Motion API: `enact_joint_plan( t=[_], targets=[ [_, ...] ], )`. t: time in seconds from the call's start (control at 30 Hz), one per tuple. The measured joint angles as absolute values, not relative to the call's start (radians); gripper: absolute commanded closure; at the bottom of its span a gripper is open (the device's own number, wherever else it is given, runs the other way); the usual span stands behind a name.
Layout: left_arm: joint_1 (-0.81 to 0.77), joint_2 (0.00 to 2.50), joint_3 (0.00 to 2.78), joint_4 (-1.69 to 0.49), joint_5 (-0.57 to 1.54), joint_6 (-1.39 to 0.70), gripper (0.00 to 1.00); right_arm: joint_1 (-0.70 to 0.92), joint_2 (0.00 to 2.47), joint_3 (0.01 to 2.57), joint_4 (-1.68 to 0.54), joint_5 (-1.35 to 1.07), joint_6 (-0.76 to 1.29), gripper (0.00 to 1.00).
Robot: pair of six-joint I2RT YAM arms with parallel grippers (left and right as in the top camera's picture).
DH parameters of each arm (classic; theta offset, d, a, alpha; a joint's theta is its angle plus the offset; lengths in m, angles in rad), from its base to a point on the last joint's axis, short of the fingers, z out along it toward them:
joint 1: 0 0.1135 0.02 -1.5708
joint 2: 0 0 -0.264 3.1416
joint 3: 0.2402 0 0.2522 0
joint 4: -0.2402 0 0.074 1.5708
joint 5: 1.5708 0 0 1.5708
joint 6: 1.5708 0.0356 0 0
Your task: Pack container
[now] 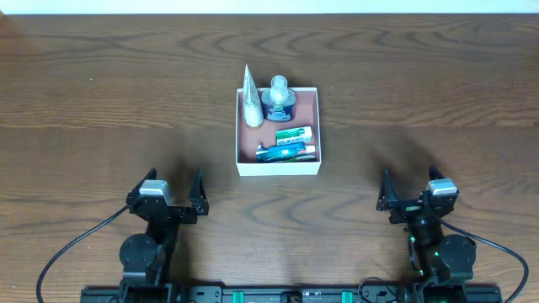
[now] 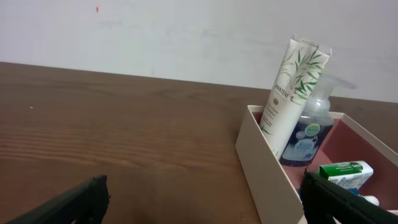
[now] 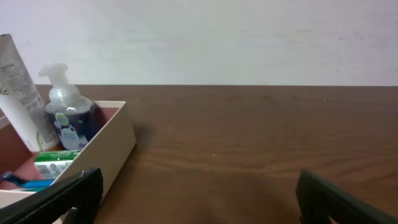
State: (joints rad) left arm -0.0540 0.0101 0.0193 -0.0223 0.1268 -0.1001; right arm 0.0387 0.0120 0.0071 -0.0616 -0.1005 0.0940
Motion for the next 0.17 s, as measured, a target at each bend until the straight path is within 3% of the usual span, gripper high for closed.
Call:
enact_joint_plan(
  t=[0.17],
  targets=[
    [-0.054,0.01,0.019,-0.022,0.127,-0.1,0.02,0.039,0.012,0.007,-0.062,-0.101,0.094,0.01]
  ],
)
